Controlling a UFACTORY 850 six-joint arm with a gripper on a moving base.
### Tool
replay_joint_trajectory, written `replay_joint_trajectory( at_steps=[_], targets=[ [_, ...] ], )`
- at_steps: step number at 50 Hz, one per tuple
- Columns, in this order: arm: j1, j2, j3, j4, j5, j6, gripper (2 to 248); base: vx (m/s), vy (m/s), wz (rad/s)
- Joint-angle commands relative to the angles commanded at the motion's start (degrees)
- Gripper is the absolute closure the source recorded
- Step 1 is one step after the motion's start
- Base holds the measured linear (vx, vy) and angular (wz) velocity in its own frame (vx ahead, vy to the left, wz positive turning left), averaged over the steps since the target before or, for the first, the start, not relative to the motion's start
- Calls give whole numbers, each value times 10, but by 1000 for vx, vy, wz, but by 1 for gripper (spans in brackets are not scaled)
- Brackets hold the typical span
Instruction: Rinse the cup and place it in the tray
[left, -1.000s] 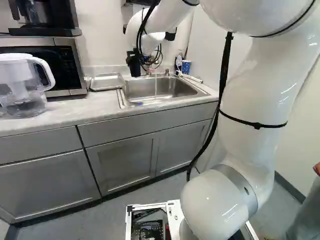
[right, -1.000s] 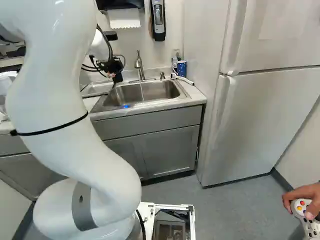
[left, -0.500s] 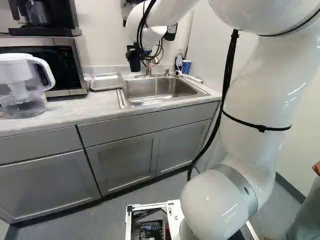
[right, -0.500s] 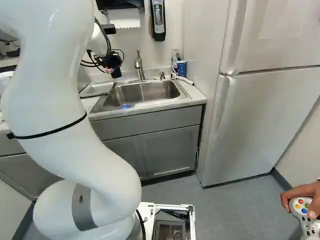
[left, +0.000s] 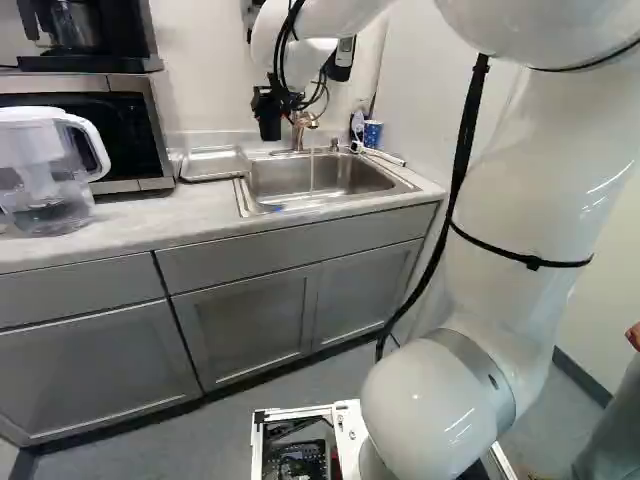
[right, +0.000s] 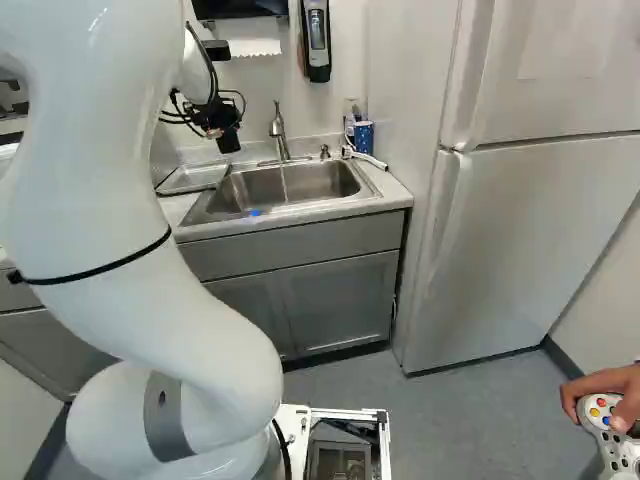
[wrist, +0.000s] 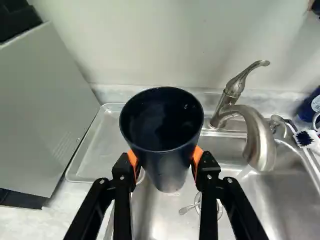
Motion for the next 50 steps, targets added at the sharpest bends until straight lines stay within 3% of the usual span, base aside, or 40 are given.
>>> replay_joint_trajectory(
  at_steps=[22, 50],
  targets=[
    [0, 7, -7, 0, 0, 6, 129, 0, 0, 0],
    [0, 7, -7, 0, 0, 163, 129, 0, 0, 0]
  ],
)
